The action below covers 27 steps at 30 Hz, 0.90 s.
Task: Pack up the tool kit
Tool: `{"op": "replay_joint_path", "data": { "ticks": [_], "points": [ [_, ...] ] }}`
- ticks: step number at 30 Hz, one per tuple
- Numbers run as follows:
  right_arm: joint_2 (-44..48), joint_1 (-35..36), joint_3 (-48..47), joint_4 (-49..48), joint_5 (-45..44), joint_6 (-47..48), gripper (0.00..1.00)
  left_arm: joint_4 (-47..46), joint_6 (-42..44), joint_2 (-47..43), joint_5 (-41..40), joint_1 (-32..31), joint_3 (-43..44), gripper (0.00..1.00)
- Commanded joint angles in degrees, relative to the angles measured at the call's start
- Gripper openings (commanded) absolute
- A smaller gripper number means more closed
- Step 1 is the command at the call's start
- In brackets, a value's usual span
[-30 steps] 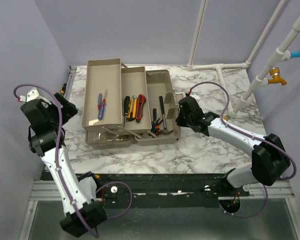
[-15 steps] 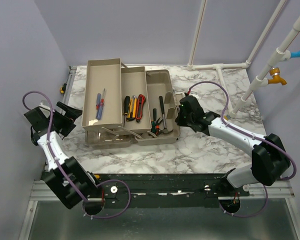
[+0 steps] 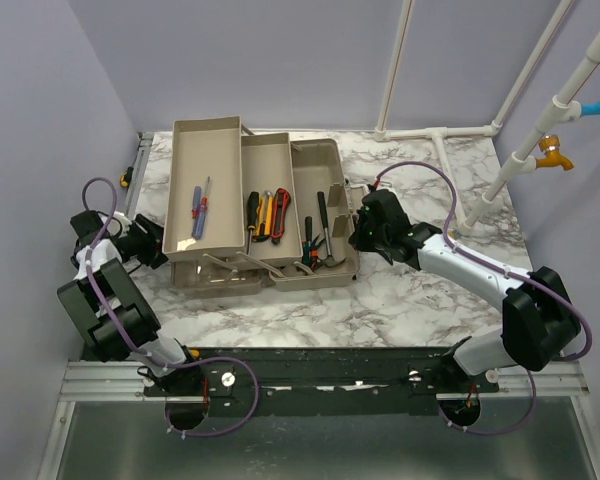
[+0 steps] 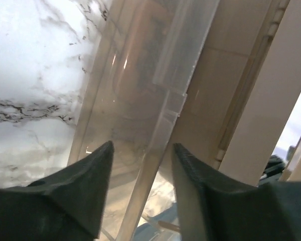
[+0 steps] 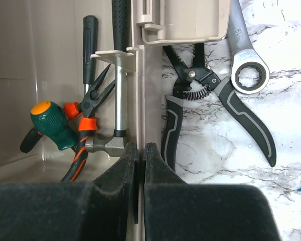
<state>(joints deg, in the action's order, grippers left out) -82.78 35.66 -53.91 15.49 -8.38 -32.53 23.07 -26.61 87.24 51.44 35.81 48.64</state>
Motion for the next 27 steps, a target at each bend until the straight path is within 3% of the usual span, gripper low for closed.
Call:
{"op": "replay_joint_path", "data": {
  "ticks": [1,2,5,9,20,27],
  "points": [
    [-1.4,0.4,2.0,-4.5,5.5,-0.6,0.01,6.4,6.8,-1.6,-3.0,-1.6,3.7,0.39],
    [-1.1,0.4,2.2,-4.6,5.5,-0.5,0.01,7.1,7.7,-1.9,-4.1,-1.6,3.9,0.30],
    [-0.8,0.4,2.7,-5.1,5.4,-0.5,0.01,10.0,10.3,-3.5,-8.5,-3.8,5.2,0.22],
    [-1.3,0.4,2.8,-5.4,5.9,-0.5,0.01,11.5,12.2,-7.1,-16.1,-7.8,6.4,0.00],
    [-1.7,0.4,2.3,-4.7,5.1,-0.3,0.01,15.7,11.7,-19.9,-46.1,-18.6,13.9,0.00],
    [-2.6,0.4,1.4,-3.9,5.1,0.2,0.01,16.8,11.9,-22.8,-50.8,-22.9,17.8,0.00]
  ]
}}
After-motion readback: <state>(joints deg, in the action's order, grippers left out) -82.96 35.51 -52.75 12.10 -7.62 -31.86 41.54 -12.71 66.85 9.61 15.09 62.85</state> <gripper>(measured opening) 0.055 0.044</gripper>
